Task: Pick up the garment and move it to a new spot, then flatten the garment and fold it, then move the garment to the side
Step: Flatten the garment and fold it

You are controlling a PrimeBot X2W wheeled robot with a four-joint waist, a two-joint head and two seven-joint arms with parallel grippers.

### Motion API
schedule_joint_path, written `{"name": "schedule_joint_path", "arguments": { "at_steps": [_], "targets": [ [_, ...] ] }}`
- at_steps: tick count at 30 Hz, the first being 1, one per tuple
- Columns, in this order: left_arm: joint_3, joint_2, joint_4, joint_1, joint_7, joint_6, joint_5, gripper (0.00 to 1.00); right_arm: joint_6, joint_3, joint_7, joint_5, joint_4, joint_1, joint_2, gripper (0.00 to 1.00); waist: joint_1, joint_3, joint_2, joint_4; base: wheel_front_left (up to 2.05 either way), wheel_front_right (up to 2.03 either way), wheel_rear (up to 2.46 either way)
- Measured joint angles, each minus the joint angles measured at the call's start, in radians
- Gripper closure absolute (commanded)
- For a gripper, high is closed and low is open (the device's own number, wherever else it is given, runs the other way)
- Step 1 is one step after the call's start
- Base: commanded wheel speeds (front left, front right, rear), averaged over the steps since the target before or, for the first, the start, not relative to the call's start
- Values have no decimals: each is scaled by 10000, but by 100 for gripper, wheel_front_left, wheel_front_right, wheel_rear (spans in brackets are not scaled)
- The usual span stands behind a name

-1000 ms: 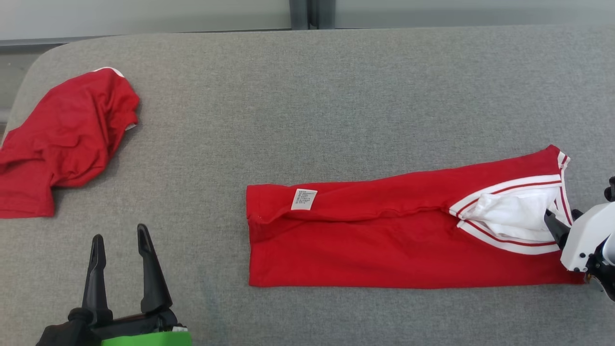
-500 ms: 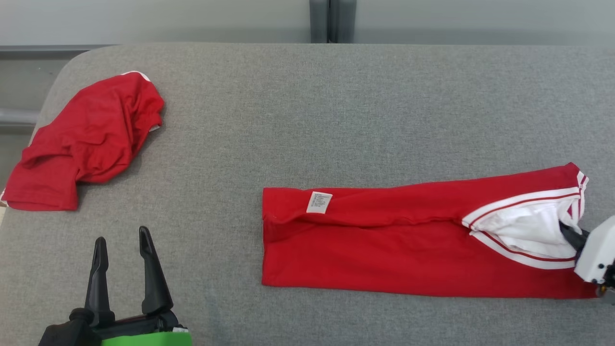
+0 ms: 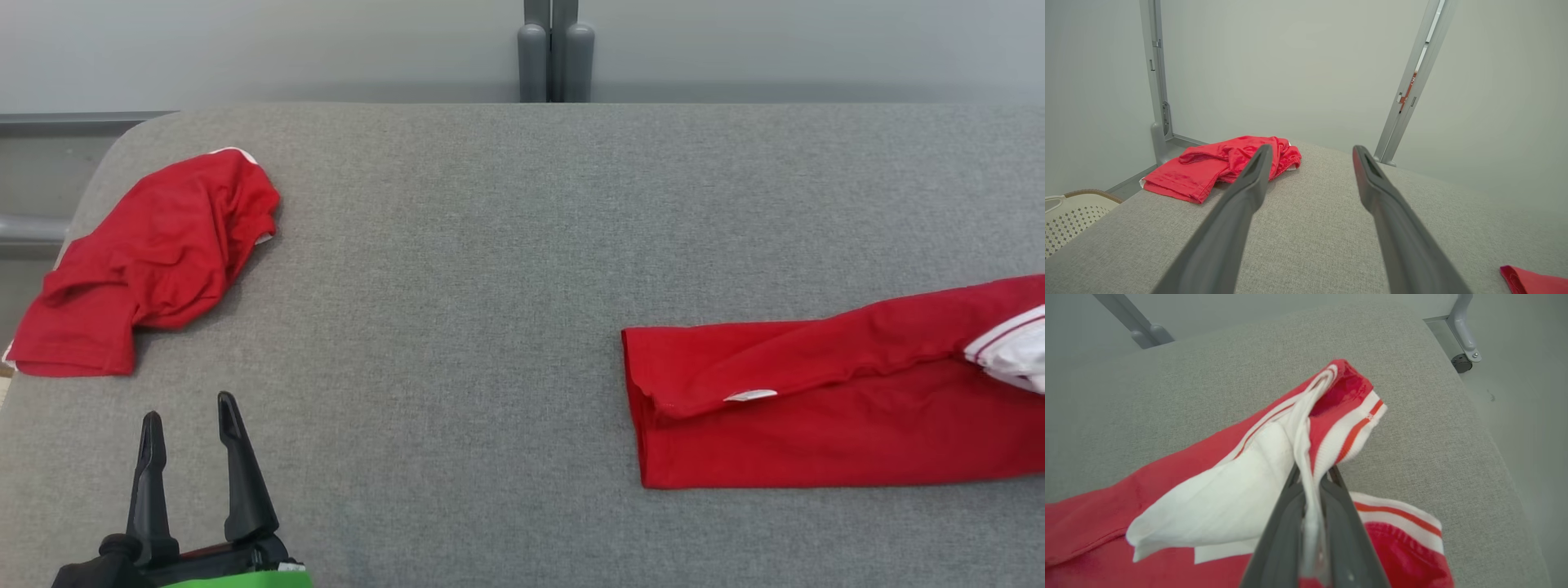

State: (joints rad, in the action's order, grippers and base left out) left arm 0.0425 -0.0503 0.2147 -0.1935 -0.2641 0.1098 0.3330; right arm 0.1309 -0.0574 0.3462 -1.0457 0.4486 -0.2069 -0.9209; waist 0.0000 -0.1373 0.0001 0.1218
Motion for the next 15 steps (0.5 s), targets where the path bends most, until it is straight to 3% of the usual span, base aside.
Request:
{"name": "schedule_joint_path", "arguments": {
  "at_steps": [3,8,15],
  "targets": [
    [33,-2,2,-5,0,44,119,0,-2,-316,337,-56,-1220,79,132,100,0,23,0,-143,0,0,0],
    [217,2,-69,-4,0,8,182,0,-2,-1565,974,249,-2972,49,995,100,0,94,0,-417,0,0,0],
    [345,4,-128,203,0,8,182,0,-4,-3432,1452,1028,-3549,-865,2803,100,1,28,0,-618,0,0,0]
  ]
}}
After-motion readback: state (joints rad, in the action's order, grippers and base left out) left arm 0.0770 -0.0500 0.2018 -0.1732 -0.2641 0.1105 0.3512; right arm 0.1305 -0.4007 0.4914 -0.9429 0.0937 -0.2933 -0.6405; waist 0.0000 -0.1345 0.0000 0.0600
